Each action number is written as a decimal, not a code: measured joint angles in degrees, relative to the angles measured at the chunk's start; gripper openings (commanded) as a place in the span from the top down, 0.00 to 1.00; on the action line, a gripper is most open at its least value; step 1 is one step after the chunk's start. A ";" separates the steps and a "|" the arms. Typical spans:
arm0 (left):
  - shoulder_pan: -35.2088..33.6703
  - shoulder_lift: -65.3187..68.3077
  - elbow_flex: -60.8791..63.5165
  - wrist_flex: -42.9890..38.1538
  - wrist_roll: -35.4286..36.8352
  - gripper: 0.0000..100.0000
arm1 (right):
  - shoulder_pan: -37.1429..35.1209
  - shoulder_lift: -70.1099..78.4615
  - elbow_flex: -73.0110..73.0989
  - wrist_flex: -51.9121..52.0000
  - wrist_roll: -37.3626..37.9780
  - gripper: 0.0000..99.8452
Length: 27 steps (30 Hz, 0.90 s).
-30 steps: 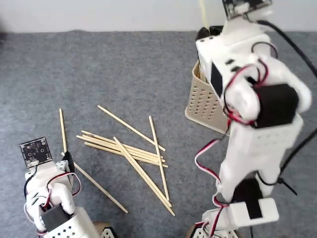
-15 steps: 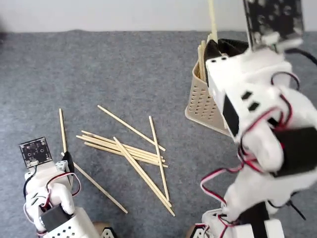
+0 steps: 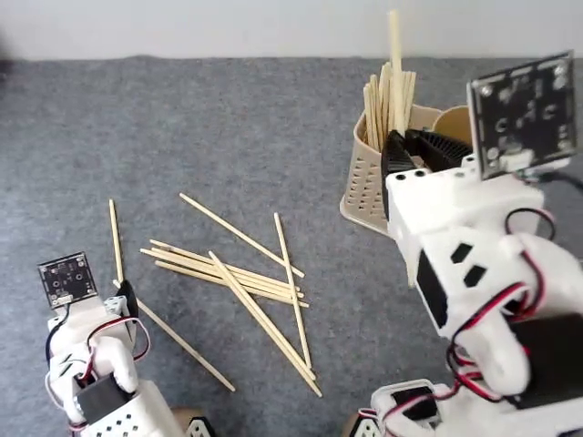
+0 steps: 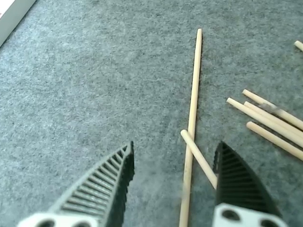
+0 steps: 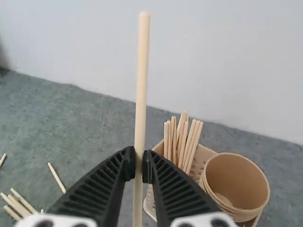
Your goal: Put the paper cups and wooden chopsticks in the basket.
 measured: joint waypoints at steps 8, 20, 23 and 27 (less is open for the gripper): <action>0.00 0.00 0.00 0.00 0.00 0.74 | 2.20 -8.79 34.73 -37.54 -0.09 0.99; 0.00 0.00 0.00 0.00 0.00 0.74 | 8.62 -0.18 57.23 -89.32 -0.09 0.99; 0.00 0.00 0.00 0.00 0.00 0.74 | 9.49 4.92 57.23 -94.07 -0.09 0.99; 0.00 0.00 0.00 0.00 0.00 0.74 | 10.46 10.46 57.32 -93.71 -0.09 0.89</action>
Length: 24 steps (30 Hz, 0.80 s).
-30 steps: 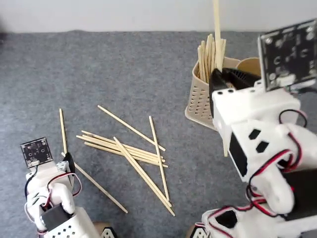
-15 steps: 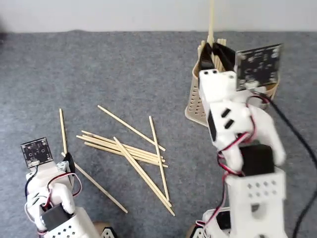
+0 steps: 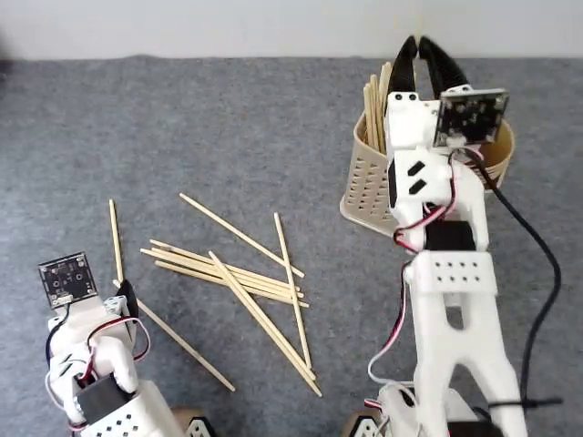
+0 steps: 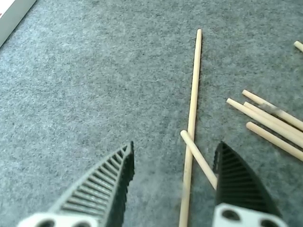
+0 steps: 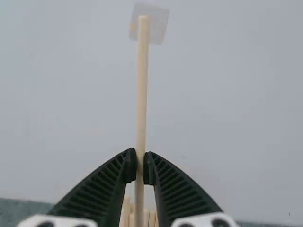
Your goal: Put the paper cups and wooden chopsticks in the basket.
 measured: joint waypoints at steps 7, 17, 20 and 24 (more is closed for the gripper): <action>0.00 0.00 0.00 0.00 0.00 0.74 | -0.09 -1.85 0.00 9.14 0.00 0.78; 0.00 0.00 0.00 0.00 0.00 0.74 | -19.08 -12.31 -5.36 48.88 -0.09 0.78; 0.00 0.00 0.00 0.00 0.00 0.74 | -26.02 -10.55 -5.45 58.46 -0.09 0.78; 0.00 0.00 0.00 0.00 0.00 0.74 | -31.65 -4.57 -4.48 60.66 -0.09 0.78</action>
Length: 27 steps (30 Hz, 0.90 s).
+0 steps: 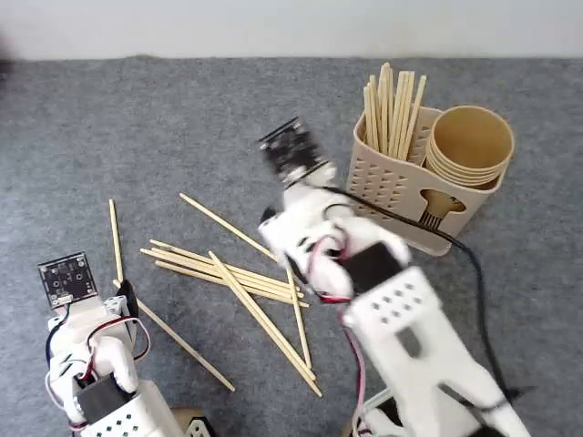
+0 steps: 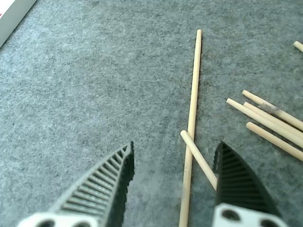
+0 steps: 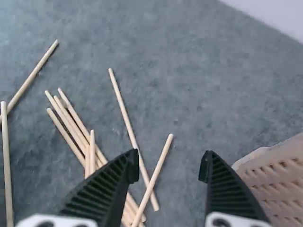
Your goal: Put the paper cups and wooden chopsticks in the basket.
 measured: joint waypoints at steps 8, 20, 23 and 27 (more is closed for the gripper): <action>0.00 0.00 0.00 0.00 0.00 0.74 | -8.18 17.58 0.35 -1.85 0.00 0.78; 0.00 0.00 0.00 0.00 0.00 0.74 | -15.30 34.02 0.35 -6.42 0.00 0.86; 0.00 0.00 0.00 0.00 0.00 0.74 | -15.47 35.34 0.35 -7.56 0.00 0.97; 0.00 0.00 0.00 0.00 0.00 0.74 | -15.47 36.40 0.18 -9.05 0.00 0.97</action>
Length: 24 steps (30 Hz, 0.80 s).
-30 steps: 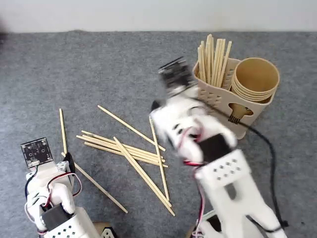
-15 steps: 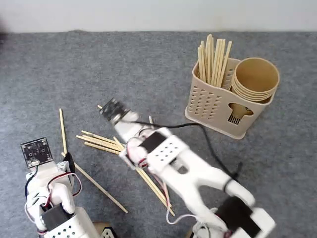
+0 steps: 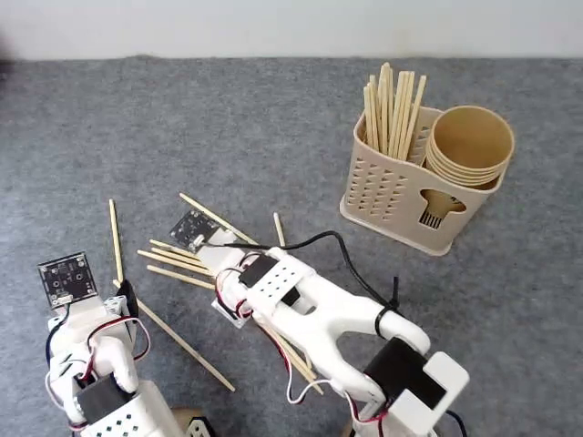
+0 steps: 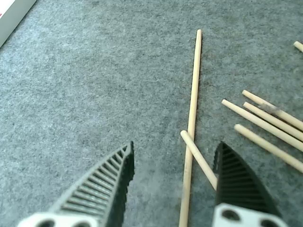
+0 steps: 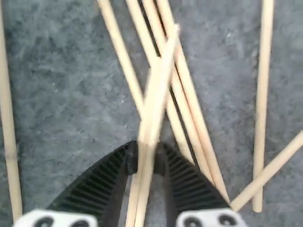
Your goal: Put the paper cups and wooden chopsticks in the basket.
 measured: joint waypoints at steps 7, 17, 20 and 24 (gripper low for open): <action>0.00 0.00 0.00 0.00 0.00 0.74 | -0.26 0.53 -0.09 -0.18 0.00 0.95; 0.00 0.00 0.00 0.00 0.00 0.74 | 0.26 -1.85 -0.70 5.36 2.73 0.99; 0.00 0.00 0.00 0.00 0.00 0.74 | 1.58 -6.24 -0.88 10.64 3.08 0.99; 0.00 0.00 0.00 0.00 0.00 0.74 | 3.08 -14.51 -1.41 15.91 3.08 0.99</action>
